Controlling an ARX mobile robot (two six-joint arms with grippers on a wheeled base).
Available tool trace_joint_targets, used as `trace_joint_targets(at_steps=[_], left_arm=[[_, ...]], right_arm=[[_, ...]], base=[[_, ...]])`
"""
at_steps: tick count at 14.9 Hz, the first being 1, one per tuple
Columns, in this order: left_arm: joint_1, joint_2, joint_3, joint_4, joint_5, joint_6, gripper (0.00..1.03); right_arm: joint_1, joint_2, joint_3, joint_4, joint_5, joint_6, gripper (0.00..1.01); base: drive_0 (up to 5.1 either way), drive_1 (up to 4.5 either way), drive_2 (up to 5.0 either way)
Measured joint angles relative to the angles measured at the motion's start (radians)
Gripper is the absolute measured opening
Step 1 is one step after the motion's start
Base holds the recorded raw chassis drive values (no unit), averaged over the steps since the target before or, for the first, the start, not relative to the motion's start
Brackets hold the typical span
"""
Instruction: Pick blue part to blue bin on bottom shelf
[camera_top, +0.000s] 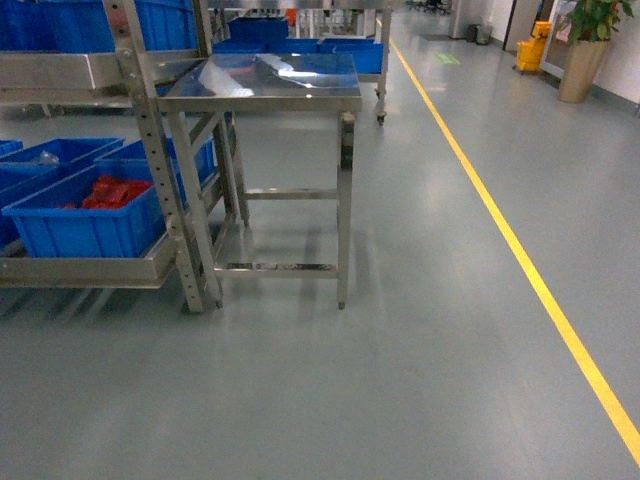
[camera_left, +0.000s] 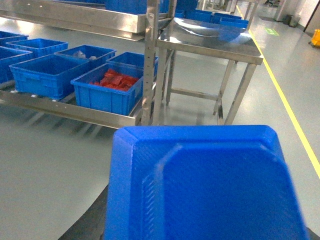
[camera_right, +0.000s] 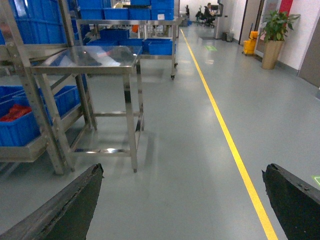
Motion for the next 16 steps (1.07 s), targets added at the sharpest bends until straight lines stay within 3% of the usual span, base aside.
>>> trace_joint_targets(at_steps=[16], left_arm=[[0.0,0.001,0.0,0.003,0.003,0.0,0.43]], right_arm=[[0.0,0.0,0.0,0.004,0.0,0.0,0.98]], base=[[0.0,4.15,-4.2]])
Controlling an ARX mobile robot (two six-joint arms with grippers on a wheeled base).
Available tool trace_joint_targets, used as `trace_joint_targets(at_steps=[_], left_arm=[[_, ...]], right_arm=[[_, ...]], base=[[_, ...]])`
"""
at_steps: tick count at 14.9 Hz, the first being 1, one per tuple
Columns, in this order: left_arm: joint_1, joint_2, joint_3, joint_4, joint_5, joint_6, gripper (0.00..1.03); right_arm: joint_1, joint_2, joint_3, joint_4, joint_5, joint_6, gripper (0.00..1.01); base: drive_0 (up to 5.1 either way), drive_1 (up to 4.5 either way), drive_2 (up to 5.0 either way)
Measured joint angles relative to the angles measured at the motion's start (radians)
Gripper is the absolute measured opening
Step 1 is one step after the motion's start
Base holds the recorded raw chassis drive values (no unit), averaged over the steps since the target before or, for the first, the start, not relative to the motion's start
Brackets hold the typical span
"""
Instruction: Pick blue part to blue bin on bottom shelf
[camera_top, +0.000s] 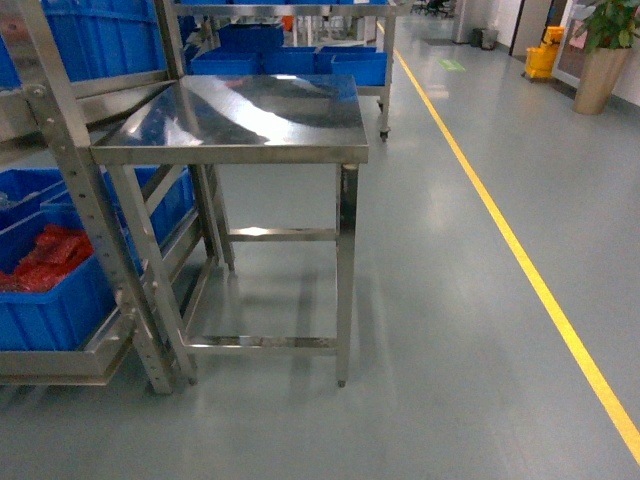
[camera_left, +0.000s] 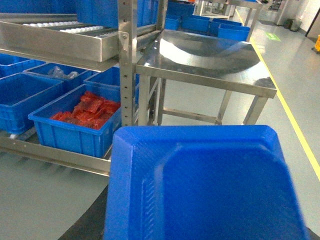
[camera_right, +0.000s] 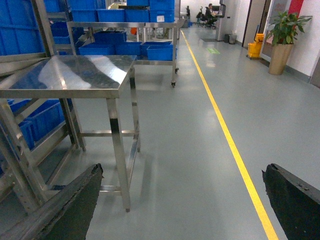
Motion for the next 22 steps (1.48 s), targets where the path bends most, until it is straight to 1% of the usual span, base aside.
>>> trace_joint_targets(at_steps=[12,13,14,15,16,22], left_arm=[[0.0,-0.003,0.0,0.0,-0.003,0.0,0.43],[0.0,0.0,0.0,0.0,-0.002,0.0,0.43],[0.0,0.002,0.0,0.0,-0.002,0.0,0.43],[0.0,0.004,0.0,-0.006,-0.001,0.0,0.43],[0.0,0.002,0.0,-0.001,-0.001,0.0,0.43],[0.0,0.0,0.0,-0.003,-0.001,0.0,0.43]], right_arm=[[0.0,0.0,0.0,0.003,0.0,0.0,0.98],[0.0,0.0,0.0,-0.006,0.0,0.0,0.98],[0.0,0.0,0.0,0.009,0.0,0.0,0.98],[0.0,0.0,0.0,-0.008,0.0,0.0,0.98],[0.0,0.0,0.0,0.005,0.0,0.0,0.98],[0.0,0.0,0.0,0.001,0.0,0.0,0.98]], base=[[0.0,4.23,-4.2],[0.0,0.0,0.0],[0.0,0.0,0.0],[0.0,0.0,0.0],[0.0,0.0,0.0],[-4.9,2.49,2.5]])
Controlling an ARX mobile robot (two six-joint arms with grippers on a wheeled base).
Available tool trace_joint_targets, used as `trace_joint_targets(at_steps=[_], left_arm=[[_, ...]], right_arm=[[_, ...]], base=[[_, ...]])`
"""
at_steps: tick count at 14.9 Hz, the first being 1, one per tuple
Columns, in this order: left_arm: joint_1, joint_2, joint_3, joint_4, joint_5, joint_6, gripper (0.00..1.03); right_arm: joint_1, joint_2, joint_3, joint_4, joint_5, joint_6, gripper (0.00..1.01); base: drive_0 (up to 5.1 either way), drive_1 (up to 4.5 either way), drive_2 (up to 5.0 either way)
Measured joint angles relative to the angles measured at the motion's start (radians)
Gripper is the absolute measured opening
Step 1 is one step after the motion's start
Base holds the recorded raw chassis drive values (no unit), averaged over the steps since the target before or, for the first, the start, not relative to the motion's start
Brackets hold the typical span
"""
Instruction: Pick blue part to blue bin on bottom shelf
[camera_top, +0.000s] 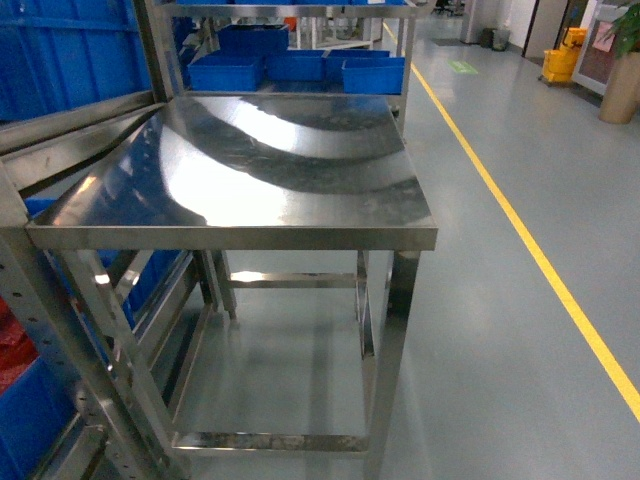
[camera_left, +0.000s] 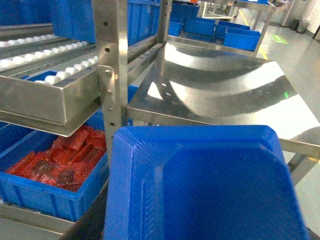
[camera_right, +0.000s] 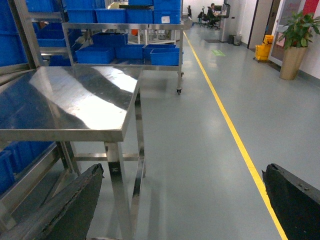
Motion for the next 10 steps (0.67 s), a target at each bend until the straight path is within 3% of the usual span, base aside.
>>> trace_joint_targets(at_steps=[10], left_arm=[[0.0,0.002,0.0,-0.002,0.0,0.0,0.43]], right_arm=[[0.0,0.0,0.0,0.0,0.0,0.0,0.98]], base=[[-5.0,2.44,2.4]])
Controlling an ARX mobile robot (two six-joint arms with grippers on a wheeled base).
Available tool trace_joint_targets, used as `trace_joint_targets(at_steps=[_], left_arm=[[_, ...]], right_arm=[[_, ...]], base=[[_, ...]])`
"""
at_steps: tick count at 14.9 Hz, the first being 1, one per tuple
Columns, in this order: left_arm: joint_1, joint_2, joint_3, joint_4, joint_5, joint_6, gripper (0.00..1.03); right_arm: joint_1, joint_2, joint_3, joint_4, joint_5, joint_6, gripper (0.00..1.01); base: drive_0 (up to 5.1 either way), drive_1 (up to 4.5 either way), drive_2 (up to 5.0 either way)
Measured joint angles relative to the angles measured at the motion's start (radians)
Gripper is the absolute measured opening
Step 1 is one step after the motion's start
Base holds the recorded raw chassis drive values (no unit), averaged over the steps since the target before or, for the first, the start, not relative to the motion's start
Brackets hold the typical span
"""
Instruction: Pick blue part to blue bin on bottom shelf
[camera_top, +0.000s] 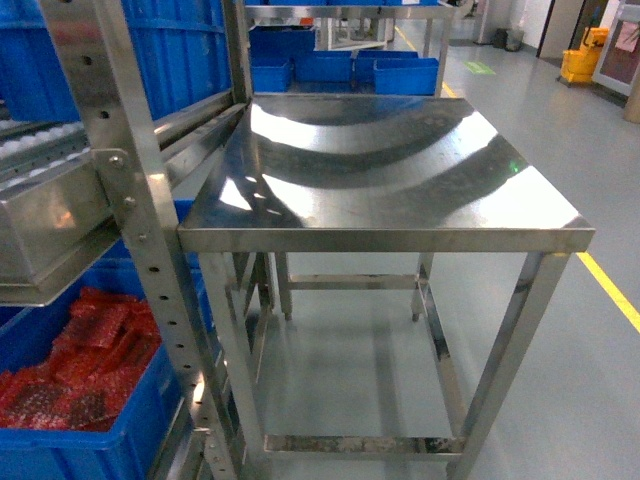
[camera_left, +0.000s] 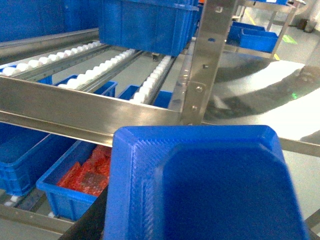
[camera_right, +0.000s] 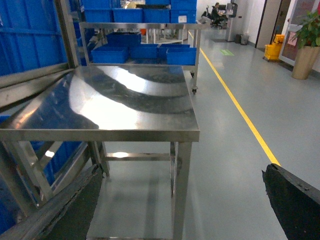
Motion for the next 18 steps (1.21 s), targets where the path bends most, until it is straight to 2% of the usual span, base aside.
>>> trace_joint_targets(at_steps=[18], left_arm=[[0.0,-0.003,0.0,0.005,-0.001,0.0,0.43]], right_arm=[[0.0,0.0,0.0,-0.002,0.0,0.0,0.98]], base=[[-4.9,2.38,2.4]])
